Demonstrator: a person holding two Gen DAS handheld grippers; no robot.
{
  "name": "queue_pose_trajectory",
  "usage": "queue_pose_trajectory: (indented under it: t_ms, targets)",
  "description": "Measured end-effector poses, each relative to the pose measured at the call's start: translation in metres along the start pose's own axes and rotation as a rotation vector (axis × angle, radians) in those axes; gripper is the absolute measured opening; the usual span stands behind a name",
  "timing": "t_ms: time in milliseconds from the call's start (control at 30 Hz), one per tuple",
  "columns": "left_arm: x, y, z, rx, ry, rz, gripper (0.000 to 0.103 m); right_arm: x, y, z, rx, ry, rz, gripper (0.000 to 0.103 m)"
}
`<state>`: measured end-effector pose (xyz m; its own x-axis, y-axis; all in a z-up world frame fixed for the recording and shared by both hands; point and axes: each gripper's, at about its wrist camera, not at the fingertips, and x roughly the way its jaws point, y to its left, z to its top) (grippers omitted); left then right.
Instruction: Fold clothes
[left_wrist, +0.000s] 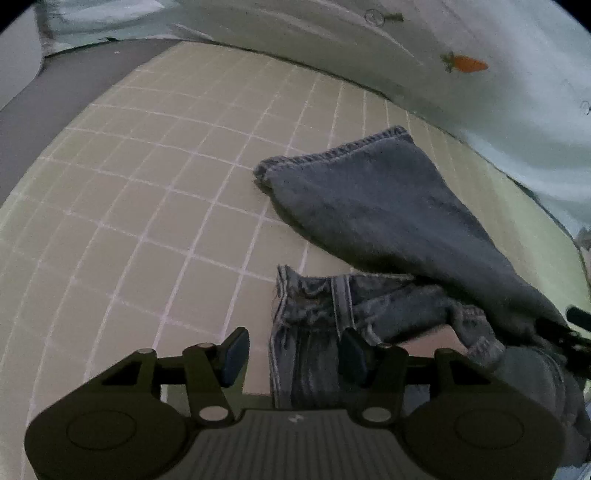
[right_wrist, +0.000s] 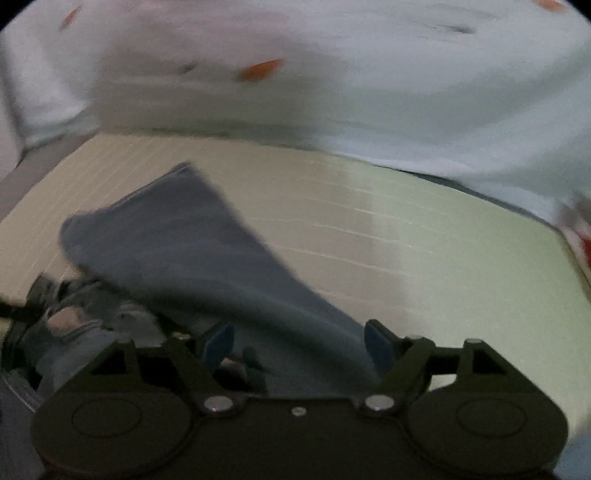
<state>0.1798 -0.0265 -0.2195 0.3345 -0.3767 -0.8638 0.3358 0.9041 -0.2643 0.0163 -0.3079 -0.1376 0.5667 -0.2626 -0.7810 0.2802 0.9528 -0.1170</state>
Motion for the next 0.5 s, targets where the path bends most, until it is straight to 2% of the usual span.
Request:
queue_pose_trajectory:
  t_ms: [133, 167, 200, 233, 300, 333, 400, 500]
  targets:
    - [0.011, -0.008, 0.011, 0.052, -0.012, -0.044, 0.062, 0.028, 0.036, 0.015, -0.216, 0.061, 0.054, 0.077]
    - [0.013, -0.01, 0.012, 0.066, -0.017, -0.046, 0.058, 0.034, 0.043, 0.019, -0.248, 0.074, 0.064, 0.075]
    - [0.014, -0.013, 0.013, 0.079, -0.022, -0.047, 0.042, 0.04, 0.047, 0.021, -0.261, 0.078, 0.068, 0.065]
    - [0.016, -0.014, 0.014, 0.078, -0.03, -0.039, 0.027, 0.046, 0.047, 0.023, -0.255, 0.08, 0.064, 0.043]
    - [0.017, -0.009, 0.013, 0.029, -0.049, -0.04, 0.016, 0.052, 0.044, 0.029, -0.198, 0.077, 0.03, 0.02]
    - [0.016, -0.003, 0.013, -0.011, -0.056, -0.058, 0.012, 0.047, 0.039, 0.033, -0.154, 0.05, 0.022, 0.015]
    - [0.009, 0.009, 0.015, -0.084, -0.086, -0.065, 0.009, 0.033, 0.027, 0.041, -0.058, -0.017, 0.009, 0.011]
    - [-0.023, 0.021, 0.02, -0.129, -0.197, -0.022, 0.007, -0.003, 0.002, 0.058, 0.044, -0.158, -0.05, 0.009]
